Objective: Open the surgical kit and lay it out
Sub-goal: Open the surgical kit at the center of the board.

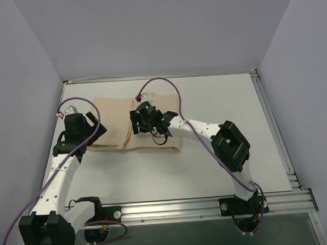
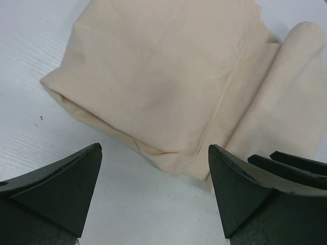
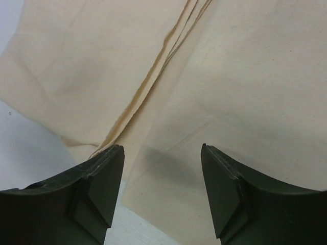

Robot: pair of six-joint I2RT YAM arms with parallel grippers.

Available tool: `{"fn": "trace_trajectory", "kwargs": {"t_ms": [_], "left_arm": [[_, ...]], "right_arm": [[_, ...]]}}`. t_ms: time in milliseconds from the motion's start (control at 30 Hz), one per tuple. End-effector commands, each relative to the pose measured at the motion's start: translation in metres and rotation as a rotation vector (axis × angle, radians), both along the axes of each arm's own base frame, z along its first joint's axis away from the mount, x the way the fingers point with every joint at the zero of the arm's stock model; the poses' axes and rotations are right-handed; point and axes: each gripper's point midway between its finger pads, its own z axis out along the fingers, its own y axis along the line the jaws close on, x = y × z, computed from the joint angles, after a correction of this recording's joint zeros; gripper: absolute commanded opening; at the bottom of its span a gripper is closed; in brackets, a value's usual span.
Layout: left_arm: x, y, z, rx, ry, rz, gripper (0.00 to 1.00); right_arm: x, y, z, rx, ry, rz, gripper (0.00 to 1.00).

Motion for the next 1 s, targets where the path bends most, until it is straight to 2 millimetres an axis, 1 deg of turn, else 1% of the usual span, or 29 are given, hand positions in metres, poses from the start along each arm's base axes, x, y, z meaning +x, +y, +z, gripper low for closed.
{"fn": "trace_trajectory", "kwargs": {"t_ms": [0, 33, 67, 100, 167, 300, 333, 367, 433, 467, 500, 567, 600, 633, 667, 700, 733, 767, 800, 833, 900, 933, 967], "left_arm": [[-0.003, -0.013, 0.001, -0.06, -0.034, -0.044, 0.94], [-0.004, -0.015, 0.002, -0.065, -0.043, -0.048, 0.94], [-0.005, -0.015, 0.002, -0.069, -0.051, -0.05, 0.94], [-0.009, -0.017, 0.003, -0.081, -0.066, -0.054, 0.94], [-0.01, -0.021, 0.004, -0.094, -0.088, -0.074, 0.94], [-0.012, -0.025, 0.002, -0.109, -0.093, -0.092, 0.97], [-0.012, -0.025, 0.001, -0.107, -0.092, -0.093, 0.97], [-0.012, -0.025, 0.002, -0.106, -0.095, -0.094, 0.98], [-0.012, -0.026, 0.002, -0.101, -0.096, -0.1, 0.98], [-0.012, -0.026, 0.002, -0.101, -0.096, -0.1, 0.98], [-0.012, -0.025, 0.003, -0.098, -0.099, -0.1, 0.98], [-0.012, -0.025, 0.003, -0.096, -0.1, -0.102, 0.98], [-0.012, -0.025, 0.003, -0.096, -0.102, -0.102, 0.98], [-0.012, -0.025, 0.004, -0.094, -0.103, -0.104, 0.98], [-0.012, -0.025, 0.004, -0.094, -0.105, -0.104, 0.98], [-0.012, -0.025, 0.005, -0.091, -0.108, -0.108, 0.98], [-0.012, -0.025, 0.005, -0.09, -0.109, -0.107, 0.98], [-0.012, -0.025, 0.006, -0.087, -0.109, -0.109, 0.98], [-0.011, -0.024, 0.007, -0.085, -0.112, -0.111, 0.98], [-0.011, -0.025, 0.007, -0.085, -0.112, -0.111, 0.98], [-0.01, -0.029, 0.008, -0.097, -0.11, -0.132, 0.98], [-0.01, -0.032, 0.005, -0.104, -0.108, -0.148, 0.98], [-0.01, -0.032, 0.005, -0.104, -0.108, -0.148, 0.98]], "right_arm": [[0.0, -0.003, 0.004, -0.186, -0.095, -0.116, 0.61], [0.003, 0.005, 0.012, -0.188, -0.118, -0.117, 0.59], [0.0, 0.004, -0.001, -0.24, -0.107, -0.118, 0.59], [0.002, 0.003, -0.002, -0.267, -0.126, -0.14, 0.59], [-0.001, 0.01, -0.01, -0.308, -0.13, -0.141, 0.59], [-0.001, 0.009, -0.018, -0.382, -0.15, -0.186, 0.56], [0.002, 0.007, -0.025, -0.42, -0.165, -0.2, 0.56], [0.0, 0.01, -0.021, -0.438, -0.176, -0.197, 0.56], [0.0, 0.01, -0.022, -0.471, -0.195, -0.202, 0.55], [0.0, 0.009, -0.027, -0.496, -0.206, -0.209, 0.55], [-0.001, 0.012, -0.025, -0.498, -0.21, -0.205, 0.55], [0.0, 0.012, -0.032, -0.514, -0.204, -0.201, 0.51], [0.0, 0.014, -0.031, -0.512, -0.206, -0.201, 0.49], [0.0, 0.014, -0.032, -0.515, -0.208, -0.203, 0.41], [0.0, 0.013, -0.033, -0.523, -0.206, -0.204, 0.36], [0.001, 0.013, -0.03, -0.524, -0.218, -0.213, 0.3], [0.0, 0.012, -0.028, -0.527, -0.225, -0.216, 0.22], [0.001, 0.014, -0.018, -0.507, -0.242, -0.226, 0.17], [0.002, 0.012, -0.014, -0.503, -0.254, -0.237, 0.13], [0.002, 0.011, -0.006, -0.49, -0.262, -0.242, 0.06], [0.003, 0.011, 0.006, -0.465, -0.278, -0.254, 0.0], [0.004, 0.009, 0.033, -0.42, -0.305, -0.273, 0.0], [0.004, 0.009, 0.031, -0.421, -0.308, -0.271, 0.0]]}}
